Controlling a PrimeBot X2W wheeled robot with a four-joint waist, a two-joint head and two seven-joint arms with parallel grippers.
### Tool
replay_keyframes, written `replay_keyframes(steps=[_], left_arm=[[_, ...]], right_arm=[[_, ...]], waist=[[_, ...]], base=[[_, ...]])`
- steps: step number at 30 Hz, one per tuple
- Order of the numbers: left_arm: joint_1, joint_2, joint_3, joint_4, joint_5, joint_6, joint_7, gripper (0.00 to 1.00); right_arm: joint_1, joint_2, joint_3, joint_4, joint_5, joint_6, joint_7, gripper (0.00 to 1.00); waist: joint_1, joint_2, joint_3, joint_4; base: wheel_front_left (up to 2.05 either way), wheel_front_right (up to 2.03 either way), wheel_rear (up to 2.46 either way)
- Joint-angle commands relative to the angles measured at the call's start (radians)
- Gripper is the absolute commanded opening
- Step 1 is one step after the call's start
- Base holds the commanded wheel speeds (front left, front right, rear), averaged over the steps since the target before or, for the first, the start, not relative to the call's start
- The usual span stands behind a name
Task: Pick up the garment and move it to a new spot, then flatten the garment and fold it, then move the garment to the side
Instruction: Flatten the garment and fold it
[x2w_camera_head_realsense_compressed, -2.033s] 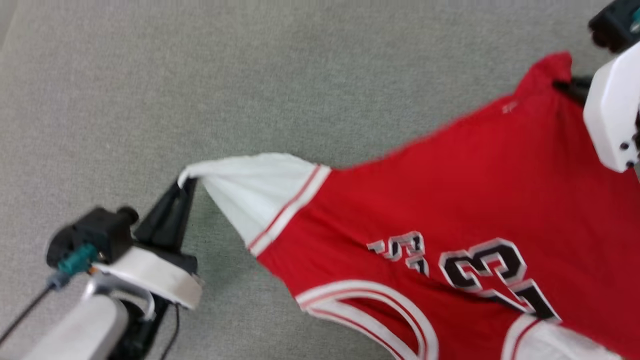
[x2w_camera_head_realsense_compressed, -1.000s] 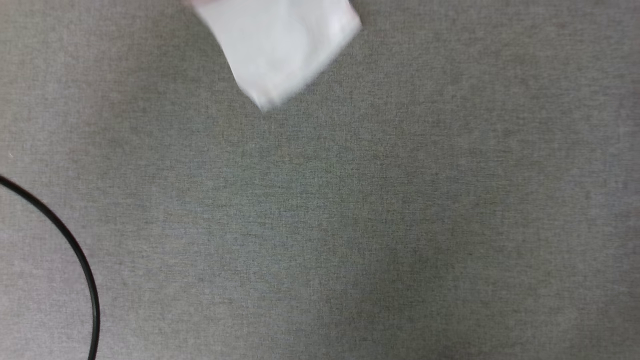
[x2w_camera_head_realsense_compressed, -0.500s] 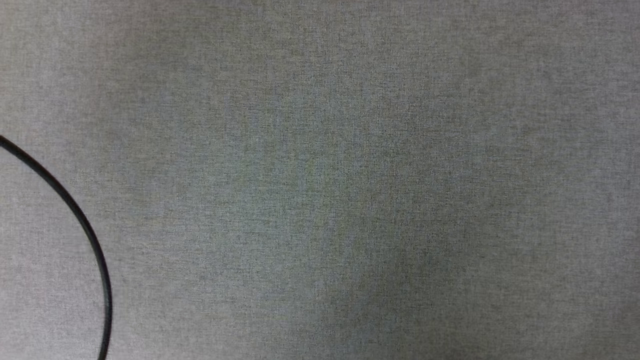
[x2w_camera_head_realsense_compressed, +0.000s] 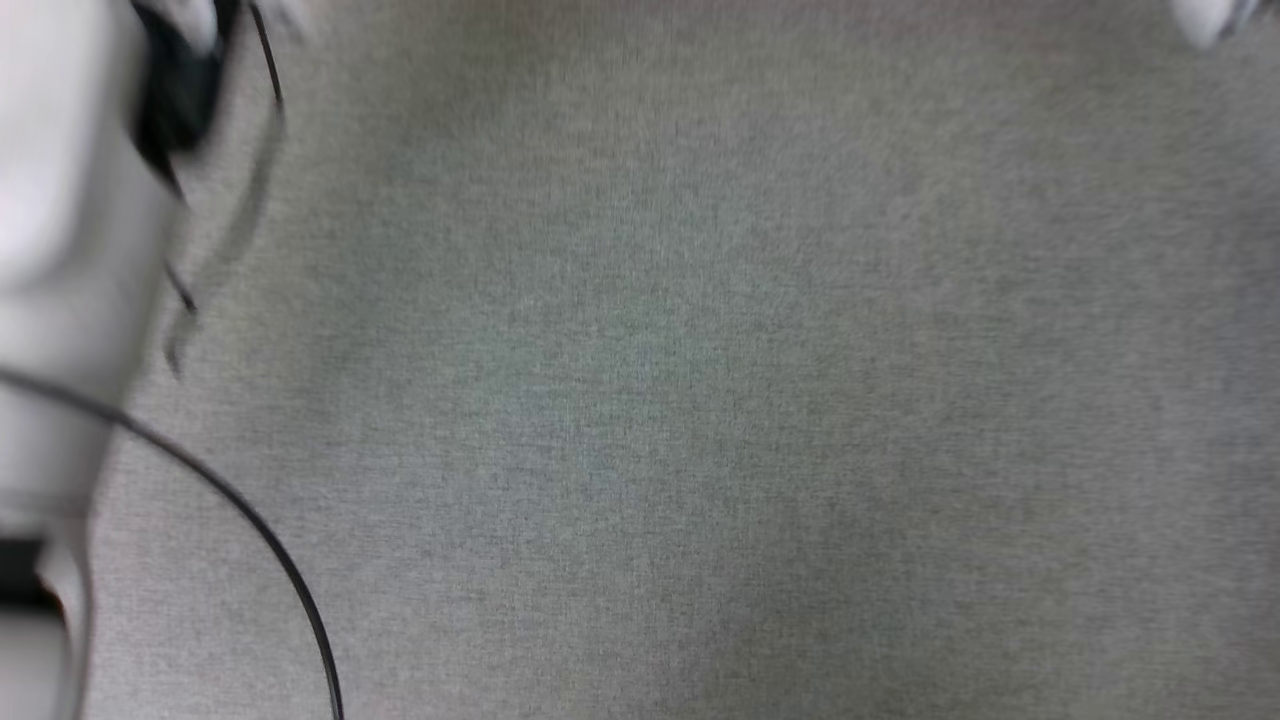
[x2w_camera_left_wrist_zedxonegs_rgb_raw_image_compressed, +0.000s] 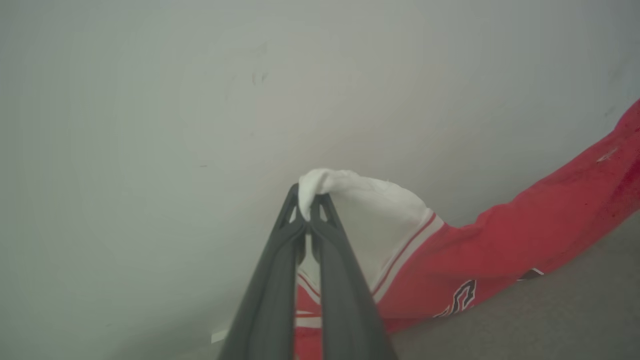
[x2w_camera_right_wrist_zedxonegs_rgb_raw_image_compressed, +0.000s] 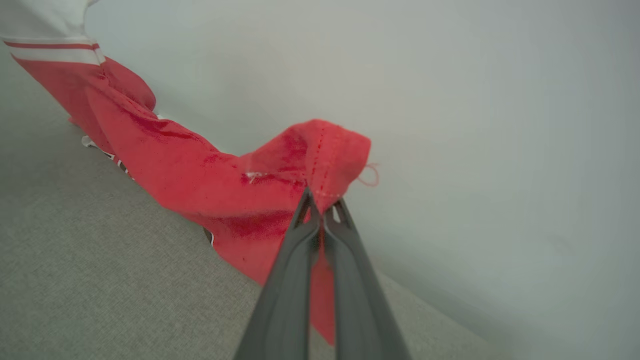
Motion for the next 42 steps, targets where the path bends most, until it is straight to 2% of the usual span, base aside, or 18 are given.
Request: replay_keyframes(steps=[1,6,15,21,25,30,34,38,42], left_arm=[[0.041,0.003,-0.007,-0.013,0.000,0.007,-0.008,0.00],[0.319,0.028,-0.027,-0.125,-0.032,0.067,-0.019,0.00],[0.798,0.133,-0.032,-0.387,-0.114,0.205,0.003,0.00],[1.089,0.196,-0.014,-0.525,-0.188,0.286,-0.010,0.00],[1.238,0.200,-0.022,-0.600,-0.230,0.339,-0.006,0.00],[1.365,0.191,-0.028,-0.636,-0.281,0.366,-0.015,0.00],[1.445,0.184,-0.038,-0.659,-0.319,0.372,-0.008,0.00],[1.496,0.203,-0.046,-0.686,-0.338,0.382,0.008,0.00],[1.479,0.214,-0.039,-0.704,-0.322,0.379,-0.002,0.00]], right_arm=[[0.036,-0.008,0.010,-0.005,0.010,-0.001,-0.013,0.00],[0.207,-0.020,0.083,-0.039,0.067,-0.001,-0.055,0.00],[0.502,-0.087,0.155,-0.078,0.189,-0.001,-0.118,0.00],[0.687,-0.131,0.150,-0.118,0.273,-0.001,-0.142,0.00],[0.806,-0.164,0.147,-0.157,0.293,-0.001,-0.154,0.00],[0.957,-0.205,0.139,-0.208,0.288,-0.001,-0.167,0.00],[1.066,-0.233,0.108,-0.261,0.286,-0.001,-0.171,0.00],[1.146,-0.239,0.057,-0.302,0.271,-0.001,-0.162,0.00],[1.178,-0.216,-0.013,-0.332,0.246,-0.001,-0.152,0.00]], waist=[[0.0000,0.0000,-0.038,-0.005],[0.0000,0.0000,-0.119,-0.017],[0.0000,0.0000,-0.280,-0.030],[0.0000,0.0000,-0.365,-0.032],[0.0000,0.0000,-0.405,-0.028],[0.0000,0.0000,-0.447,-0.012],[0.0000,0.0000,-0.471,-0.006],[0.0000,0.0000,-0.477,-0.008],[0.0000,0.0000,-0.465,-0.012]], base=[[0.00,0.00,0.00],[0.00,0.00,0.00],[0.00,0.00,0.00],[0.00,0.00,0.00],[0.00,0.00,0.00],[0.00,0.00,0.00],[0.00,0.00,0.00],[0.00,0.00,0.00],[0.00,0.00,0.00]])
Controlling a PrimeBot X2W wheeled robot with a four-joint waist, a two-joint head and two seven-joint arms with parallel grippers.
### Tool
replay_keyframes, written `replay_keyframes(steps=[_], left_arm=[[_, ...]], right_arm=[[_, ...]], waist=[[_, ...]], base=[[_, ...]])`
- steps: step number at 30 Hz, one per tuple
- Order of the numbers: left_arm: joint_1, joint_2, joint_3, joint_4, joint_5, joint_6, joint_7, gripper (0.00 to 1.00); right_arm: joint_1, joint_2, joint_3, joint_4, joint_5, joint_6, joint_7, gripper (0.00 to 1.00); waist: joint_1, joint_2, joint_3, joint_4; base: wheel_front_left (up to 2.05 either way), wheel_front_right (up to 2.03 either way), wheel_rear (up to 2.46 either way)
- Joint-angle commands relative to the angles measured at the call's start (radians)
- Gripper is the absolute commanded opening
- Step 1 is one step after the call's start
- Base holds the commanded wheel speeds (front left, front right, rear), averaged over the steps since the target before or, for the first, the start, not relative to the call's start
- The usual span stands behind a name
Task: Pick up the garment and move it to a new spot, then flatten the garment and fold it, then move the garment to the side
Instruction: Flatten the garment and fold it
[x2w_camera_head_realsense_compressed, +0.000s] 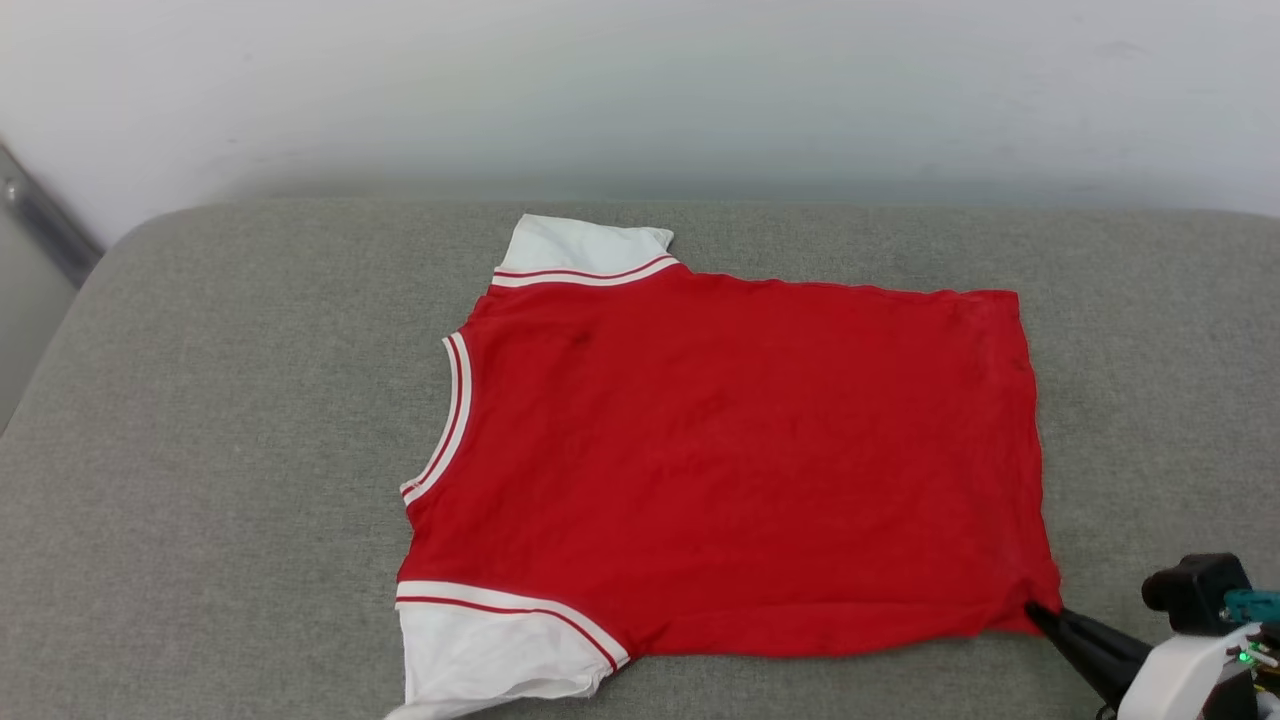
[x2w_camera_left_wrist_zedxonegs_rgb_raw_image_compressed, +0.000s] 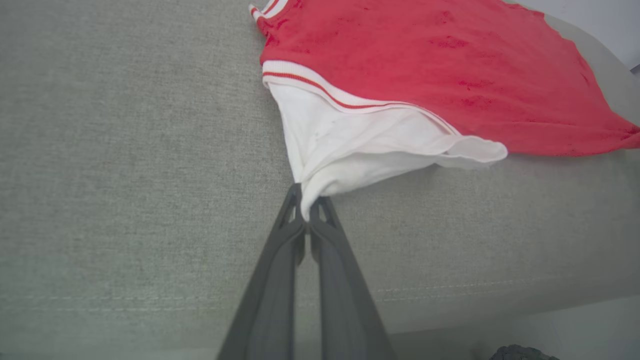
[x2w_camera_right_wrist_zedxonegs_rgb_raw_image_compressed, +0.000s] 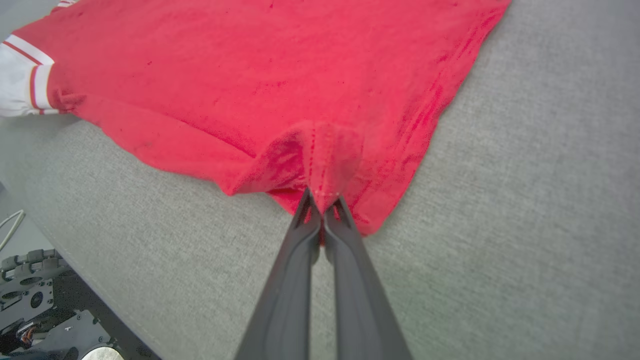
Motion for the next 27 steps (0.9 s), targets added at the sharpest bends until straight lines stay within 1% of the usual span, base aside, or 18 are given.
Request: replay_keyframes(steps=[1,3,5,11,13,17,23,27], left_arm=[[-0.030,0.002,0.009,-0.003,0.009,-0.006,-0.009,0.00],[-0.067,0.000,0.023,-0.003,0.012,-0.019,-0.015,0.00],[-0.116,0.009,0.031,0.003,0.029,-0.034,-0.015,0.00],[-0.301,0.041,0.047,0.029,0.069,-0.091,0.034,0.00],[-0.362,0.034,0.067,0.038,0.062,-0.107,0.038,0.00],[-0.468,0.049,0.084,0.079,0.077,-0.136,0.058,0.00],[-0.623,0.030,0.089,0.170,0.096,-0.182,0.071,0.00],[-0.709,0.009,0.072,0.272,0.111,-0.220,0.086,0.00]], right_arm=[[0.012,0.015,-0.027,-0.010,-0.010,0.000,-0.001,0.00],[0.007,0.031,-0.066,-0.027,-0.027,0.000,0.005,0.00],[-0.001,0.047,-0.107,-0.043,-0.041,0.000,0.016,0.00],[-0.034,0.080,-0.224,-0.098,-0.093,0.000,0.053,0.00],[-0.052,0.089,-0.253,-0.120,-0.110,0.000,0.067,0.00],[-0.089,0.110,-0.296,-0.157,-0.144,0.000,0.107,0.00],[-0.143,0.140,-0.343,-0.167,-0.178,0.000,0.157,0.00],[-0.176,0.156,-0.351,-0.147,-0.192,0.000,0.183,0.00]], waist=[[0.0002,0.0000,0.009,-0.003],[0.0002,0.0000,0.023,-0.010],[0.0002,0.0000,0.034,-0.014],[0.0002,0.0000,0.091,-0.035],[0.0002,0.0000,0.119,-0.048],[0.0002,0.0000,0.181,-0.070],[0.0002,0.0000,0.278,-0.084],[0.0002,0.0000,0.328,-0.087]], base=[[0.00,0.00,0.00],[0.00,0.00,0.00],[0.00,0.00,0.00],[0.00,0.00,0.00],[0.00,0.00,0.00],[0.00,0.00,0.00],[0.00,0.00,0.00],[0.00,0.00,0.00]])
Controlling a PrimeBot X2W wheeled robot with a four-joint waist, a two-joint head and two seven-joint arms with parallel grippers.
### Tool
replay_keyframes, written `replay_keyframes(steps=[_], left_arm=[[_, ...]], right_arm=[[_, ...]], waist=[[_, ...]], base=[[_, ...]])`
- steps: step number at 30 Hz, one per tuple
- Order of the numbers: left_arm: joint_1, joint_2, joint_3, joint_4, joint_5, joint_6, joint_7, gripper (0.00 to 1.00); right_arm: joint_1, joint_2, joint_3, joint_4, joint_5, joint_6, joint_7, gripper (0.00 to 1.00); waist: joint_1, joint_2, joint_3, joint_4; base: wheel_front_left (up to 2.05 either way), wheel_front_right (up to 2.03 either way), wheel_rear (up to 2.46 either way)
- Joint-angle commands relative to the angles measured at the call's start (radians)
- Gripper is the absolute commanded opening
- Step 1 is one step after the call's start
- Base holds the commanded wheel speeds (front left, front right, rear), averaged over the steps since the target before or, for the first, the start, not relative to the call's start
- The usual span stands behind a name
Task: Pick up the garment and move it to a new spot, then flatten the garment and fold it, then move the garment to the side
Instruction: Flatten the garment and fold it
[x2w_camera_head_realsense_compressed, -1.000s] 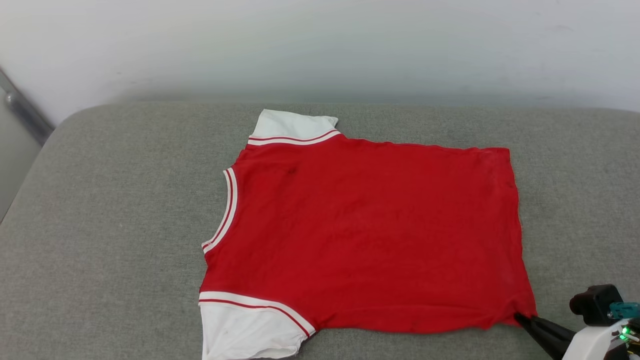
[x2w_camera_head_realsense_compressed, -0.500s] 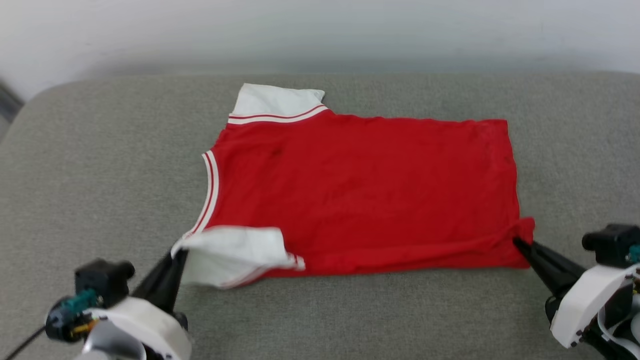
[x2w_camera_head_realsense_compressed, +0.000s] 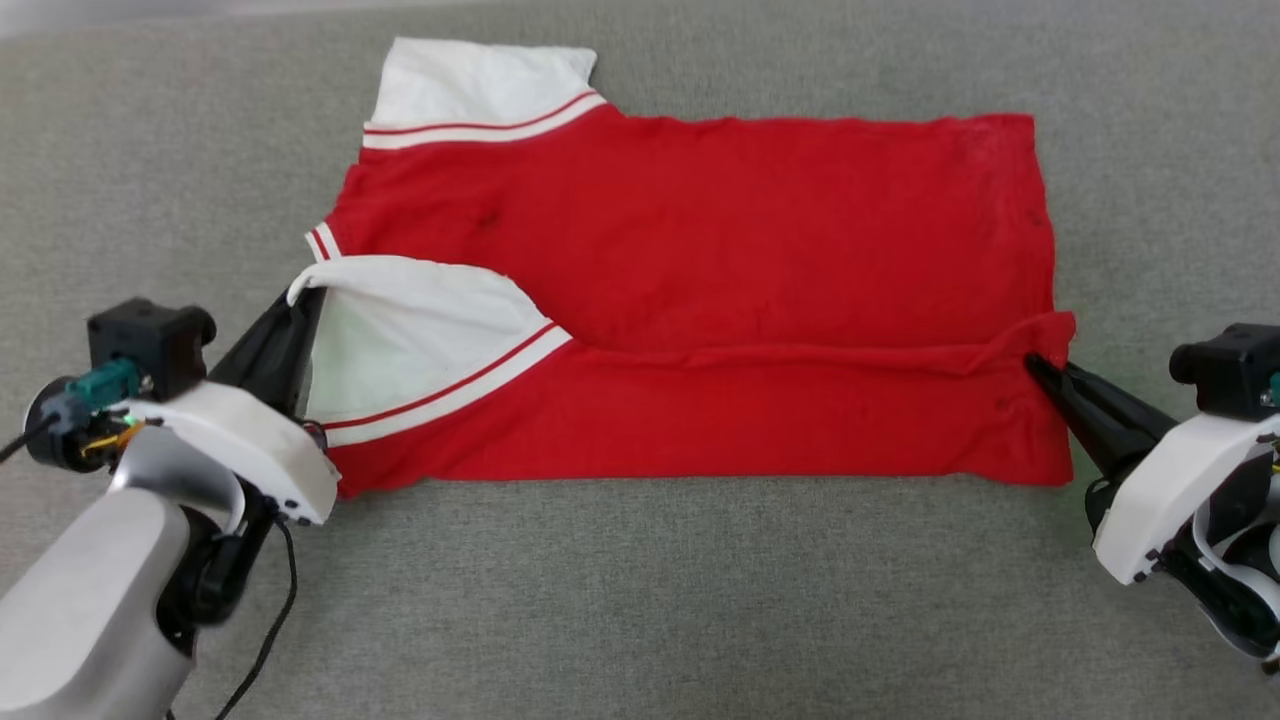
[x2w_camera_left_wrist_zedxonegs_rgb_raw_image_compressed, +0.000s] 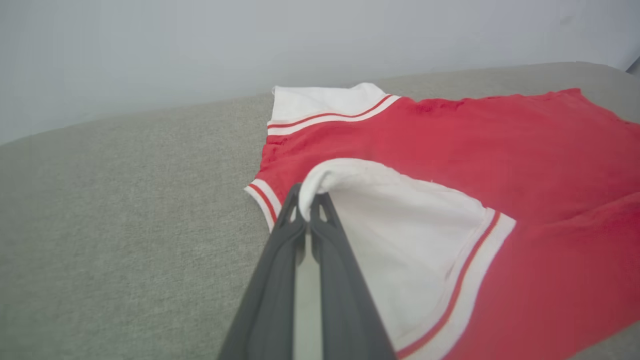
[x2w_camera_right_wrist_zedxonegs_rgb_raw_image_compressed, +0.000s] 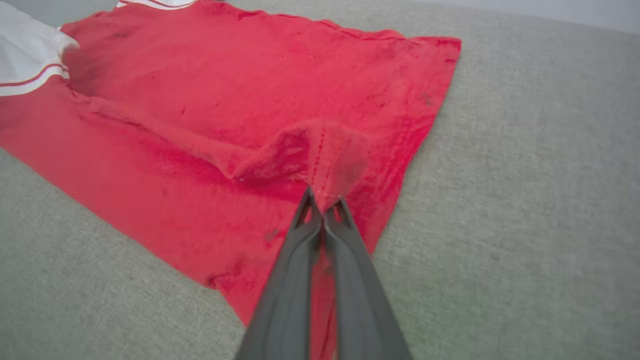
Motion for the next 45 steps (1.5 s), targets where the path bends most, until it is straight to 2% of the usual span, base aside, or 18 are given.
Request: replay_keyframes(steps=[1,7,13,14,15,16,20,24,28,33,37,40,45], left_arm=[[-0.011,-0.007,-0.002,0.009,0.003,-0.005,0.000,0.00],[-0.081,-0.040,-0.043,0.169,0.012,-0.063,0.027,0.00],[-0.104,-0.077,-0.072,0.293,-0.006,-0.110,0.044,0.00],[-0.106,-0.080,-0.075,0.305,-0.010,-0.116,0.047,0.35],[-0.111,-0.081,-0.076,0.314,-0.009,-0.120,0.046,1.00],[-0.116,-0.082,-0.075,0.318,-0.011,-0.125,0.044,1.00],[-0.140,-0.061,-0.078,0.307,-0.012,-0.146,0.068,1.00],[-0.174,-0.020,-0.088,0.258,-0.018,-0.156,0.157,1.00],[-0.221,0.025,-0.101,0.194,-0.048,-0.171,0.304,1.00],[-0.264,0.077,-0.146,0.122,-0.130,-0.191,0.589,1.00],[-0.278,0.114,-0.185,0.091,-0.189,-0.186,0.796,1.00],[-0.273,0.127,-0.205,0.089,-0.215,-0.171,0.886,1.00],[-0.242,0.120,-0.235,0.133,-0.223,-0.155,0.936,1.00]], right_arm=[[-0.014,0.005,-0.002,0.004,-0.007,0.000,0.001,0.00],[-0.055,0.026,0.026,0.060,-0.019,0.000,0.038,0.00],[-0.060,0.038,0.065,0.089,-0.012,0.000,0.031,0.00],[-0.056,0.038,0.065,0.090,-0.008,0.000,0.029,0.00],[-0.051,0.038,0.065,0.087,-0.002,0.000,0.023,0.38],[-0.048,0.037,0.064,0.082,0.000,0.000,0.020,1.00],[-0.029,0.023,0.046,0.057,0.004,0.000,0.011,1.00],[-0.014,0.017,0.027,0.035,-0.009,0.000,0.009,1.00],[-0.008,0.022,0.013,0.015,-0.025,0.000,0.017,1.00],[-0.011,0.032,0.003,-0.007,-0.036,0.000,0.036,1.00],[-0.021,0.040,0.007,-0.021,-0.045,0.000,0.051,1.00],[-0.031,0.047,0.014,-0.030,-0.046,0.000,0.057,1.00],[-0.055,0.057,0.032,-0.029,-0.050,0.000,0.062,1.00]], waist=[[-0.0002,0.0000,0.032,-0.006],[-0.0002,0.0000,0.071,-0.016],[-0.0002,0.0000,0.054,-0.015],[-0.0002,0.0000,0.045,-0.012],[-0.0002,0.0000,0.035,-0.009],[-0.0002,0.0000,0.025,-0.007],[-0.0002,0.0000,-0.017,0.006],[-0.0002,0.0000,-0.050,0.018],[-0.0002,0.0000,-0.066,0.025],[-0.0002,0.0000,-0.071,0.026],[-0.0002,0.0000,-0.064,0.017],[-0.0002,0.0000,-0.052,0.004],[-0.0002,0.0000,-0.028,-0.023]], base=[[0.00,0.00,0.00],[0.00,0.00,0.00],[0.00,0.00,0.00],[0.00,0.00,0.00],[0.00,0.00,0.00],[0.00,0.00,0.00],[0.00,0.00,0.00],[0.00,0.00,0.00],[0.00,0.00,0.00],[0.00,0.00,0.00],[0.00,0.00,0.00],[0.00,0.00,0.00],[0.00,0.00,0.00]])
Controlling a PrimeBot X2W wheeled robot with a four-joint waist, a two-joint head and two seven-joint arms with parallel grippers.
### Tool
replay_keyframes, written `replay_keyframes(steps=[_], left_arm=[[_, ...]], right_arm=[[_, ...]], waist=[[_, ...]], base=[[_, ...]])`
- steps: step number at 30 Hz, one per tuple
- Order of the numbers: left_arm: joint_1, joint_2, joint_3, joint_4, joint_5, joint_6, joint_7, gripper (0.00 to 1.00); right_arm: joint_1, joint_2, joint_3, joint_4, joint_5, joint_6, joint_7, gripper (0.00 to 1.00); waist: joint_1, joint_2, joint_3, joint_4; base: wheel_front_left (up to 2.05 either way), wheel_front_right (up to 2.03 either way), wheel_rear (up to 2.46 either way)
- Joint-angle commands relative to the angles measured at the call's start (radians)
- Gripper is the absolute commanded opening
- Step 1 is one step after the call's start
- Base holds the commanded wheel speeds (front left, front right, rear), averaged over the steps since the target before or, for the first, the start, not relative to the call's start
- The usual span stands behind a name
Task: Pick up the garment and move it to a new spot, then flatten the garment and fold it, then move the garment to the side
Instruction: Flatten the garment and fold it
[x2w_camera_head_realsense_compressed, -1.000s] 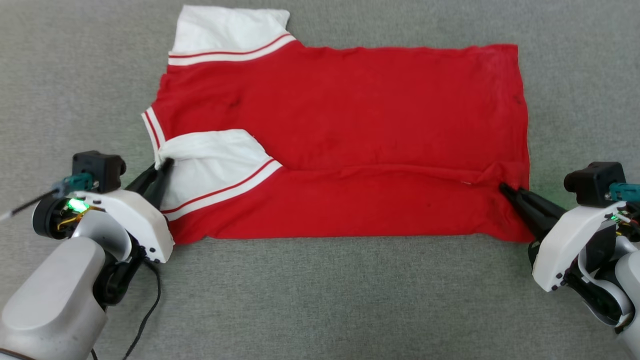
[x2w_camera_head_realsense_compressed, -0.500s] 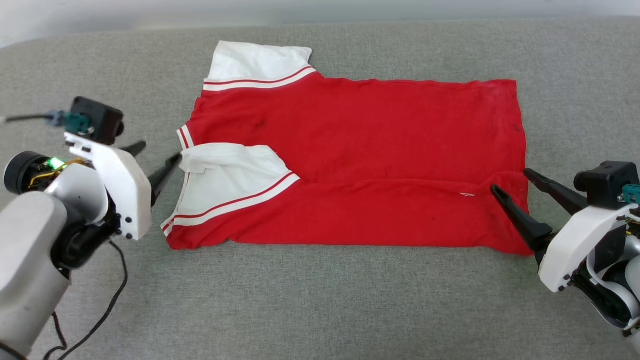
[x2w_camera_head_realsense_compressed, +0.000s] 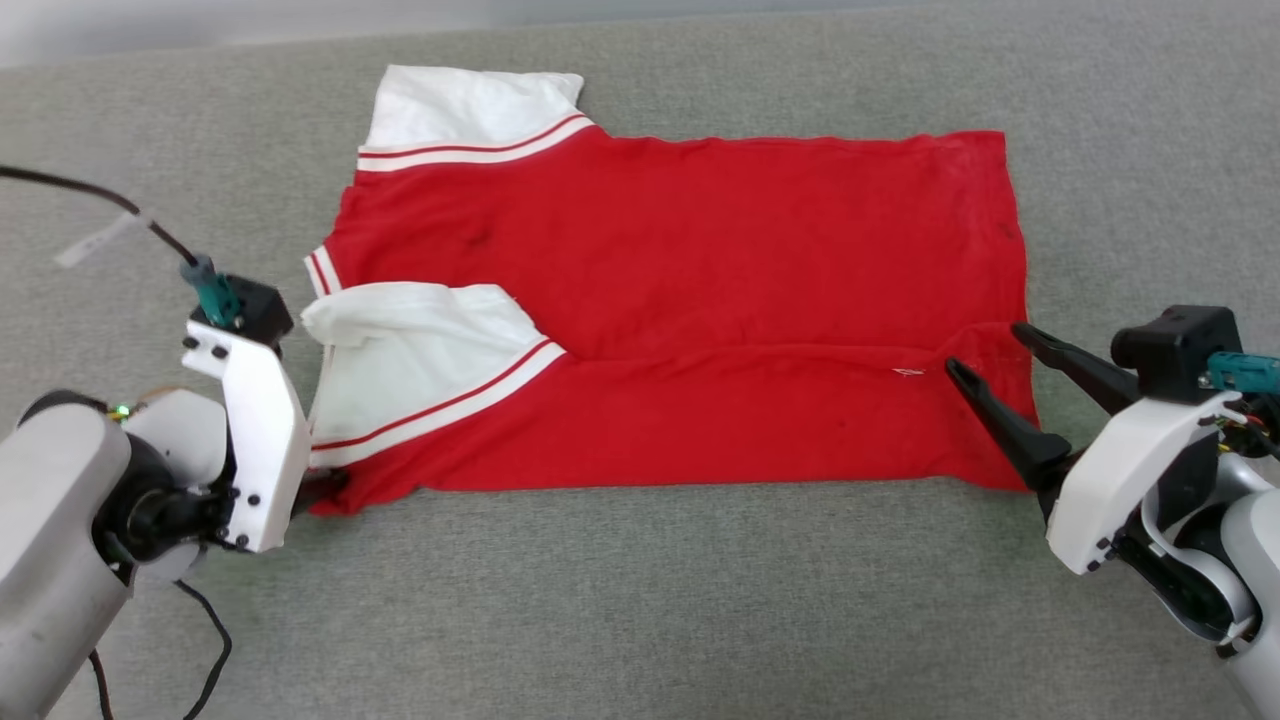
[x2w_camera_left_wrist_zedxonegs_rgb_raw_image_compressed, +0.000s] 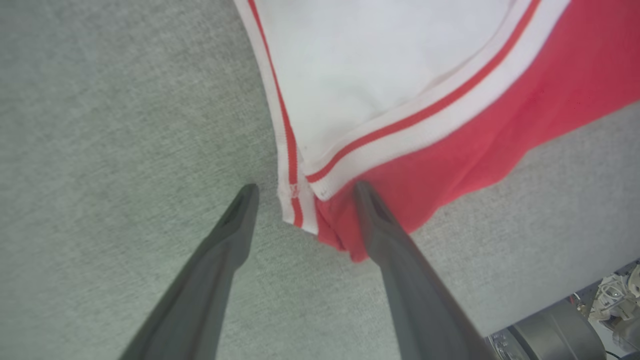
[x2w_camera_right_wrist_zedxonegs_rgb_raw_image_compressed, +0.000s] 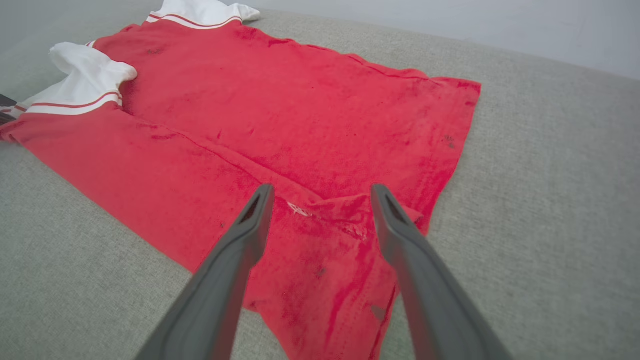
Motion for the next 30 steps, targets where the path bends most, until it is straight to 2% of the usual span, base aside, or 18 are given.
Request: replay_keyframes(steps=[1,7,8,9,10,14,17,24,27,30], left_arm=[[0.015,-0.005,-0.007,0.013,0.003,0.004,0.006,1.00],[0.074,-0.053,-0.049,0.098,-0.003,-0.006,-0.004,1.00],[0.078,-0.060,-0.054,0.106,-0.004,-0.011,-0.006,0.78],[0.077,-0.064,-0.057,0.110,0.002,-0.017,-0.012,0.28],[0.075,-0.065,-0.057,0.114,0.002,-0.022,-0.016,0.00],[0.054,-0.052,-0.054,0.114,0.007,-0.044,-0.029,0.00],[0.037,-0.035,-0.046,0.089,0.017,-0.053,-0.051,0.00],[0.009,-0.015,-0.043,0.010,0.037,-0.060,-0.078,0.00],[-0.002,-0.017,-0.044,-0.018,0.047,-0.054,-0.081,0.00],[-0.010,-0.028,-0.048,-0.043,0.057,-0.047,-0.082,0.00]], right_arm=[[-0.016,0.009,0.005,0.000,-0.003,0.000,0.000,1.00],[-0.049,0.017,0.021,0.018,0.004,0.000,-0.009,1.00],[-0.056,0.014,0.019,0.020,0.005,0.000,-0.010,1.00],[-0.063,0.009,0.017,0.019,0.005,0.000,-0.009,1.00],[-0.071,0.001,0.016,0.018,0.003,0.000,-0.005,1.00],[-0.126,-0.045,0.026,-0.003,-0.010,0.000,0.038,1.00],[-0.186,-0.099,0.060,-0.018,0.008,0.000,0.130,1.00],[-0.318,-0.234,0.193,-0.020,0.148,0.000,0.550,1.00],[-0.345,-0.240,0.219,0.010,0.216,0.000,0.684,1.00],[-0.354,-0.220,0.236,0.056,0.242,0.000,0.754,1.00]], waist=[[0.0000,0.0000,0.011,-0.013],[0.0000,0.0000,0.014,-0.035],[0.0000,0.0000,0.011,-0.035],[0.0000,0.0000,0.006,-0.034],[0.0000,0.0000,0.000,-0.033],[0.0000,0.0000,-0.029,-0.022],[0.0000,0.0000,-0.050,-0.016],[0.0000,0.0000,-0.067,0.007],[0.0000,0.0000,-0.056,0.019],[0.0000,0.0000,-0.037,0.030]], base=[[0.00,0.00,0.00],[0.00,0.00,0.00],[0.00,0.00,0.00],[0.00,0.00,0.00],[0.00,0.00,0.00],[0.00,0.00,0.00],[0.00,0.00,0.00],[0.00,0.00,0.00],[0.00,0.00,0.00],[0.00,0.00,0.00]])
